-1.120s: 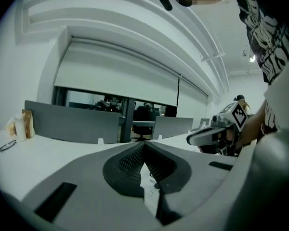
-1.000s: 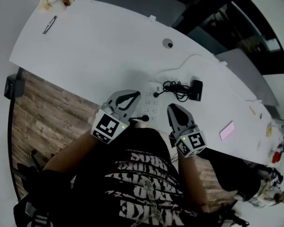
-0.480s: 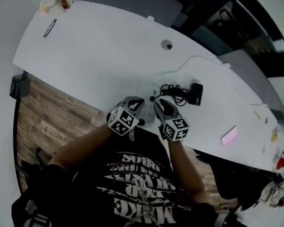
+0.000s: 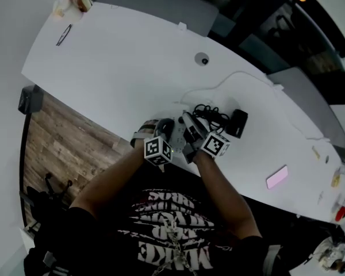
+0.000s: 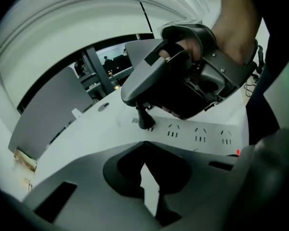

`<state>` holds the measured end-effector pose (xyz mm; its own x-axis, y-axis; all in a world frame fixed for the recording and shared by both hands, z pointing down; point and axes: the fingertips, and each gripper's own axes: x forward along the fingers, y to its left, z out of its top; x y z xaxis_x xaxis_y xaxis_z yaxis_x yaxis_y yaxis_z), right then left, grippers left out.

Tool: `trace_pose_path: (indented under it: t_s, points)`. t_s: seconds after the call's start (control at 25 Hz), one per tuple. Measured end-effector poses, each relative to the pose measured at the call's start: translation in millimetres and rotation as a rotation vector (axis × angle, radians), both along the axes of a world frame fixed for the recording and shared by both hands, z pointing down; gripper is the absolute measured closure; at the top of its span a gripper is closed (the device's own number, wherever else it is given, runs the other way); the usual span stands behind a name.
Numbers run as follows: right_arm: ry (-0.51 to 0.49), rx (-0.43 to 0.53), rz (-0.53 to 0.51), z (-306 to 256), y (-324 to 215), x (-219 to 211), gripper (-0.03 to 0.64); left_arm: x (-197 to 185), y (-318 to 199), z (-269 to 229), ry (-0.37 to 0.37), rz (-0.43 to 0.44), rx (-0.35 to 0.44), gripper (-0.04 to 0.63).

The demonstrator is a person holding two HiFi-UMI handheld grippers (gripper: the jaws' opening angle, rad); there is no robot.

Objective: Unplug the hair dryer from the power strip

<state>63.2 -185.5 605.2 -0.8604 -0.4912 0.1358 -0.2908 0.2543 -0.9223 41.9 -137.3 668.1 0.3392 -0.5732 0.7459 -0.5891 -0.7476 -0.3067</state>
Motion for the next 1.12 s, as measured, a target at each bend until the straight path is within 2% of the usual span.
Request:
trace_pose_path:
  t_s: [0.08, 0.16, 0.2, 0.28, 0.4, 0.52, 0.6, 0.64, 0.72, 0.76, 0.8, 0.92, 0.96, 1.0, 1.12]
  points:
    - [-0.107, -0.004, 0.074, -6, -11, 15, 0.558, 3, -7, 3, -0.020, -0.007, 0.009, 0.575]
    - [-0.235, 0.036, 0.155, -24, -29, 32, 0.558, 4, -13, 4, -0.056, -0.002, 0.014, 0.575]
    - [-0.256, 0.064, 0.169, -33, -39, 36, 0.558, 4, -16, 3, -0.073, -0.001, 0.020, 0.575]
    - [-0.196, 0.077, 0.165, -32, -57, 42, 0.557, 3, -21, 1, -0.084, -0.009, 0.030, 0.575]
    - [-0.045, -0.075, 0.229, 8, -71, 65, 0.557, 1, -24, 1, -0.108, -0.013, 0.038, 0.575]
    - [-0.018, -0.142, 0.226, 20, -74, 69, 0.551, 0, -28, 4, -0.110, -0.030, 0.032, 0.575]
    - [-0.051, -0.167, 0.160, 14, -52, 64, 0.474, -2, -22, -2, -0.029, -0.089, 0.023, 0.575]
    - [-0.062, -0.191, 0.128, 11, -34, 63, 0.474, -6, -19, -14, 0.044, -0.135, 0.042, 0.575]
    - [-0.055, -0.215, 0.095, -3, 4, 69, 0.474, -23, -17, -58, 0.220, -0.239, 0.127, 0.575]
    - [-0.029, -0.170, 0.088, -15, 20, 78, 0.476, -34, -16, -87, 0.306, -0.293, 0.176, 0.575]
    - [0.012, -0.067, 0.075, -33, 31, 89, 0.476, -46, -11, -118, 0.388, -0.343, 0.218, 0.575]
    - [0.214, 0.306, 0.051, -97, 54, 121, 0.497, -82, 13, -205, 0.612, -0.476, 0.311, 0.575]
    - [0.315, 0.401, 0.057, -116, 58, 131, 0.527, -93, 19, -231, 0.653, -0.501, 0.338, 0.575]
    - [0.414, 0.478, 0.071, -132, 60, 141, 0.550, -104, 24, -254, 0.663, -0.505, 0.368, 0.575]
    - [0.616, 0.660, 0.135, -186, 63, 155, 0.566, -118, 29, -311, 0.670, -0.446, 0.459, 0.575]
